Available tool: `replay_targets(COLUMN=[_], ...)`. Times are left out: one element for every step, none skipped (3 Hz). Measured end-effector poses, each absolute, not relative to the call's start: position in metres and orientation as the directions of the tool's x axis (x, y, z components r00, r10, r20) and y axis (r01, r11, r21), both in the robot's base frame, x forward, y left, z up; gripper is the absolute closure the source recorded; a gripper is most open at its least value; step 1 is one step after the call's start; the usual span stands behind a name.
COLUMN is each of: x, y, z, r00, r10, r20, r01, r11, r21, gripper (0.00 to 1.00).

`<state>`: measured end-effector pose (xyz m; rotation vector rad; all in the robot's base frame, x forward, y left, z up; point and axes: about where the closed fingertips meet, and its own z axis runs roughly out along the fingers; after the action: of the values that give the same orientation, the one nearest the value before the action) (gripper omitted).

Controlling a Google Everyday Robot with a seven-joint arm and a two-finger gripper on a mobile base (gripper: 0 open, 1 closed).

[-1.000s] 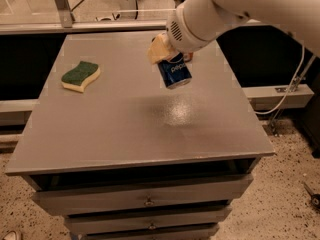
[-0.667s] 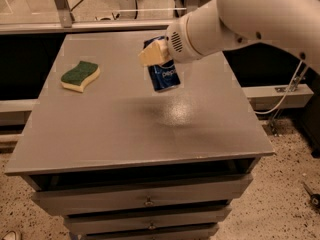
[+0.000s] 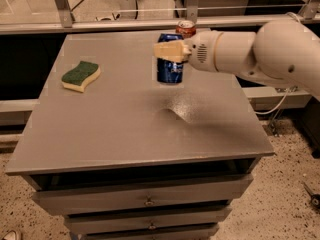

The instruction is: Place pepsi can upright

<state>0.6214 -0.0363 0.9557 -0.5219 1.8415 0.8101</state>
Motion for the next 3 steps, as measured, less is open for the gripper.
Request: replay_targets(x=[0.608, 0.597, 0.585], y=[-0.042, -0.035, -0.026], z=[0.965, 0.96, 0.949], r00=[-0.305, -0.278, -0.201], r10=[-0.012, -0.016, -0.014], r20=[-0.952, -0.961, -0.979], r01=[-0.716, -0.759, -0.808], r11=[0.662, 0.616, 0.567], r21=[0.221, 0.209, 0.158], gripper=[1.0, 1.0, 1.0])
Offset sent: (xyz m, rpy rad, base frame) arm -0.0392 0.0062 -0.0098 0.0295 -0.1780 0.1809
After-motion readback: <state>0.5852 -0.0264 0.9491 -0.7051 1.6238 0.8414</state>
